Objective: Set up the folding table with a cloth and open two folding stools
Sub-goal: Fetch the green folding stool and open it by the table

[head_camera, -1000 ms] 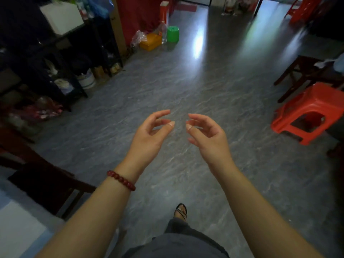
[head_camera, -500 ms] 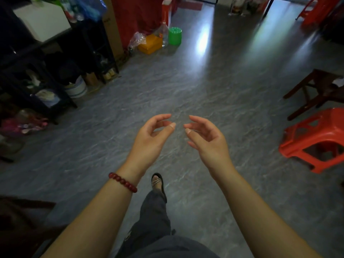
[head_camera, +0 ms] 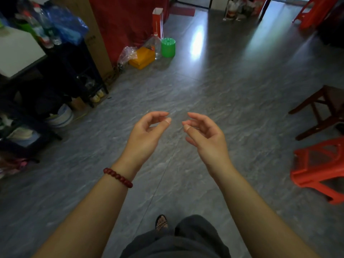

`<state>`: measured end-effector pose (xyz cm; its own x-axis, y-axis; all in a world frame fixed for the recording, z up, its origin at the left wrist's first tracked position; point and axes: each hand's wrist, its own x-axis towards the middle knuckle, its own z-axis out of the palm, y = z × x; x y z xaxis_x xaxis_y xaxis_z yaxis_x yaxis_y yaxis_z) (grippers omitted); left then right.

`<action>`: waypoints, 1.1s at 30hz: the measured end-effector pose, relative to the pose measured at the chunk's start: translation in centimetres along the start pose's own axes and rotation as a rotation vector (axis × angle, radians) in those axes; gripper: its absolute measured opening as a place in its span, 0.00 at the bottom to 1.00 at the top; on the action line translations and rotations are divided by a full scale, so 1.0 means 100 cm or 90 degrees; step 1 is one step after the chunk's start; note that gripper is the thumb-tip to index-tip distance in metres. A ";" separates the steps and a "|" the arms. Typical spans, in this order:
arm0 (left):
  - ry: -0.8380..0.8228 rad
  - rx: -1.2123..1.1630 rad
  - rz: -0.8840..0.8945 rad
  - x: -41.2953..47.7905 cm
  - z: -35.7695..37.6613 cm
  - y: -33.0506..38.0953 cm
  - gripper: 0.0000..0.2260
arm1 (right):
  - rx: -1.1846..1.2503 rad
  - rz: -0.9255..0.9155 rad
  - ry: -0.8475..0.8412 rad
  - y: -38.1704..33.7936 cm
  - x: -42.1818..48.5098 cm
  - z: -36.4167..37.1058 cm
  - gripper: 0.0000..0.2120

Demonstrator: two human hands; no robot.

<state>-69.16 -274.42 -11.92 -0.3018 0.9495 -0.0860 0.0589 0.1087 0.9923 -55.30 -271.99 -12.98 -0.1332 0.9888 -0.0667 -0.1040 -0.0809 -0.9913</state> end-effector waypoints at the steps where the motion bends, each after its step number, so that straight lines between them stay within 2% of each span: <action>1: 0.001 0.000 -0.005 0.015 0.001 0.001 0.06 | 0.001 0.004 0.003 0.000 0.014 0.001 0.13; 12: -0.012 0.000 -0.022 0.216 0.068 0.001 0.05 | -0.021 0.020 -0.008 0.005 0.223 -0.024 0.10; 21: -0.006 0.018 -0.017 0.407 0.148 0.041 0.04 | -0.019 0.008 -0.022 -0.025 0.429 -0.073 0.10; 33: 0.007 0.009 -0.042 0.602 0.175 0.046 0.04 | -0.050 0.033 -0.041 -0.022 0.633 -0.068 0.09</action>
<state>-70.37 -211.57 -14.11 -0.3166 0.9366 -0.1499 0.0516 0.1748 0.9833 -56.80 -208.32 -15.80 -0.1997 0.9734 -0.1126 -0.0177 -0.1184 -0.9928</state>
